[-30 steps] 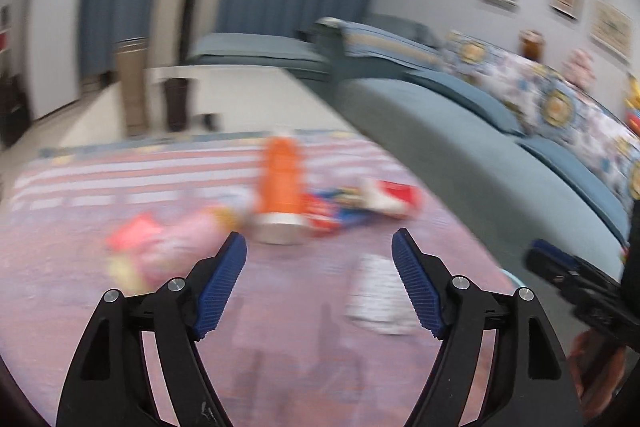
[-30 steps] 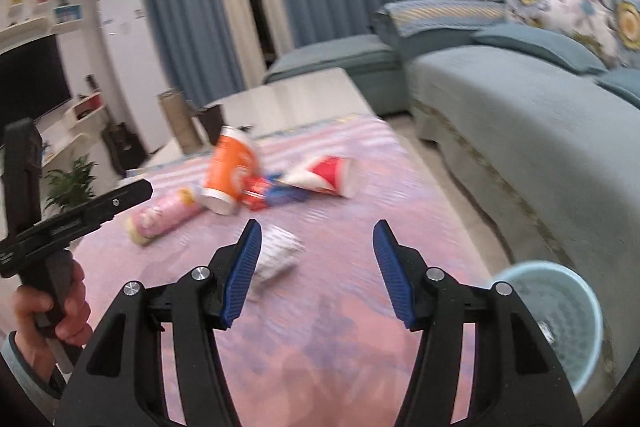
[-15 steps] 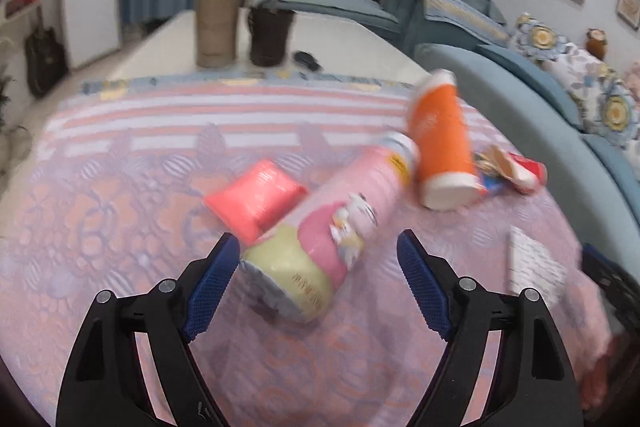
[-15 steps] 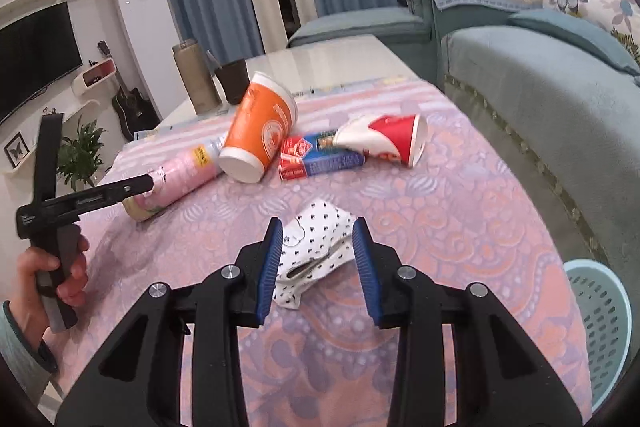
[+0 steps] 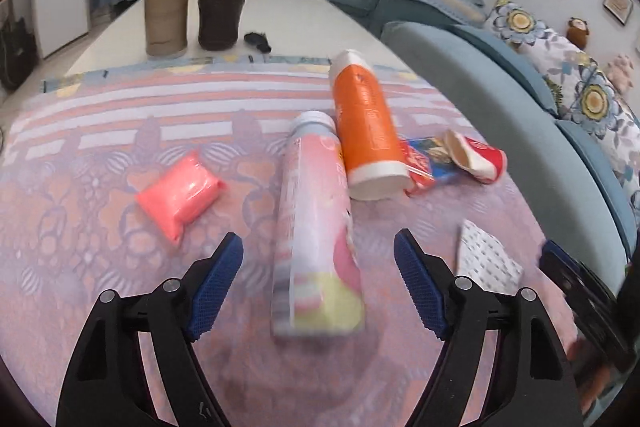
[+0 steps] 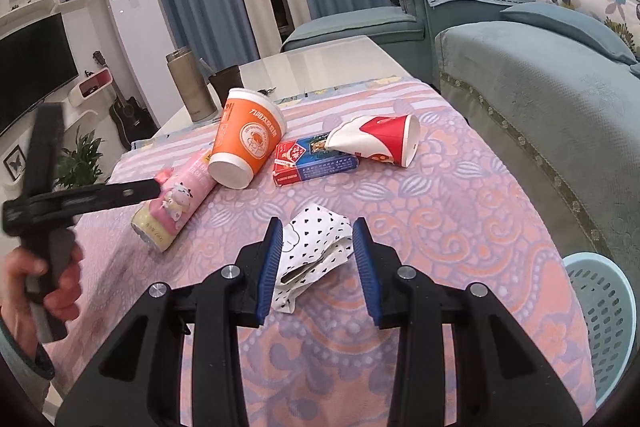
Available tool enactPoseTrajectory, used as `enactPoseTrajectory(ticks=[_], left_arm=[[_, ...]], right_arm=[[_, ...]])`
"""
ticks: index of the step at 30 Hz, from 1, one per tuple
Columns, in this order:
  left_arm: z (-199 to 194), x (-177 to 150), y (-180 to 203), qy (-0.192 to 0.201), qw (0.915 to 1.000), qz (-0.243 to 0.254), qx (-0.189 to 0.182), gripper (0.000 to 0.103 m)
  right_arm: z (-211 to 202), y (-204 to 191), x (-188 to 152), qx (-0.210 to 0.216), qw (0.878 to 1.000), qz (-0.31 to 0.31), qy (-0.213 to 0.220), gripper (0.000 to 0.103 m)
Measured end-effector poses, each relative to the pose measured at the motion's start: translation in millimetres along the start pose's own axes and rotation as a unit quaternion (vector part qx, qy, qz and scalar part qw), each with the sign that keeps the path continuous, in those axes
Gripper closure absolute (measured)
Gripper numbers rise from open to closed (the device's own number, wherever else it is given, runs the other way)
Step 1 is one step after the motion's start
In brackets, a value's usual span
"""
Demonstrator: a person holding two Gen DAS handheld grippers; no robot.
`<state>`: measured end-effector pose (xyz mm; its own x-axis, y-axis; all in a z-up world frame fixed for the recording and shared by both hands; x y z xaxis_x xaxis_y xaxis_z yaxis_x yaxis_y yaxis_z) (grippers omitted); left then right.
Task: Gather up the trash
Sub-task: 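Grasp the polka-dot tissue with the right tool while the left tool grasps the pink bottle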
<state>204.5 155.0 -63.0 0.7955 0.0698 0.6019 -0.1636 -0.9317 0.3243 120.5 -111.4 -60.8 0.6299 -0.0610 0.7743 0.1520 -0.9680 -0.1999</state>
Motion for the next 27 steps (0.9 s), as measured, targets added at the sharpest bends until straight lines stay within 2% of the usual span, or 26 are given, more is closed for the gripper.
enactPoseTrajectory(ticks=[2,3,4,5,6,7,11,15,18,21,24,26,27], left_arm=[[14.4,2.7,3.6,-0.015,0.9999,0.002,-0.001,0.028],[21.6,3.4,6.5,-0.023,0.9997,0.004,0.0,0.032],[26.1,3.4,6.4,-0.027,0.9996,0.004,0.006,0.036],[33.6,2.9,9.0,-0.035,0.9992,0.005,0.021,0.045],[36.7,0.2,7.9,-0.037,0.9988,0.006,0.03,0.054],[39.8,-0.7,6.4,-0.038,0.9986,0.005,0.038,0.057],[36.0,-9.3,6.5,-0.009,0.9991,0.003,0.041,0.056],[22.9,-25.2,7.9,0.014,0.9994,-0.016,0.028,0.056],[11.6,-38.6,10.1,0.029,0.9989,-0.032,0.018,0.056],[0.7,-52.6,13.9,0.041,0.9982,-0.041,0.015,0.056],[-6.7,-62.0,18.5,0.049,0.9978,-0.043,0.014,0.056],[-11.6,-67.2,22.8,0.053,0.9975,-0.044,0.014,0.056],[-13.0,-68.1,23.1,0.056,0.9974,-0.044,0.014,0.056]], right_arm=[[1.2,0.1,0.5,-0.004,1.0,0.001,-0.005,0.069],[3.7,0.0,0.8,-0.007,1.0,0.002,-0.011,0.066],[7.2,0.5,0.9,-0.009,1.0,0.007,-0.021,0.053],[9.8,1.4,1.3,-0.006,0.999,0.015,-0.028,0.043],[12.7,1.8,1.9,0.0,0.999,0.022,-0.035,0.043],[14.8,1.3,2.3,0.005,0.999,0.025,-0.042,0.042],[27.7,-5.9,0.7,-0.008,0.997,0.017,-0.075,0.042],[42.0,-16.1,-10.0,-0.026,0.994,-0.011,-0.109,0.043],[48.2,-24.9,-11.5,-0.038,0.992,-0.033,-0.119,0.043],[59.5,-30.4,-17.0,-0.05,0.987,-0.051,-0.142,0.05],[60.9,-31.0,-17.1,-0.055,0.987,-0.055,-0.141,0.063],[60.7,-30.8,-17.5,-0.055,0.987,-0.057,-0.139,0.073],[60.4,-32.7,-18.4,-0.05,0.987,-0.062,-0.139,0.083]])
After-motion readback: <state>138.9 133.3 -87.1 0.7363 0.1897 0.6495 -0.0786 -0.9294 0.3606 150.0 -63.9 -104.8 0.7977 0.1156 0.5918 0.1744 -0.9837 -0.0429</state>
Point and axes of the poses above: each gripper's, at about its wrist camera, not at the fingertips, and z roughly the way its jaws point, y to its right, x to its top, the point moved 3 cm from there along z, roughly the way its jaws point, and after that the axes turned 5 degrees about -x, right-handed, at the moved point
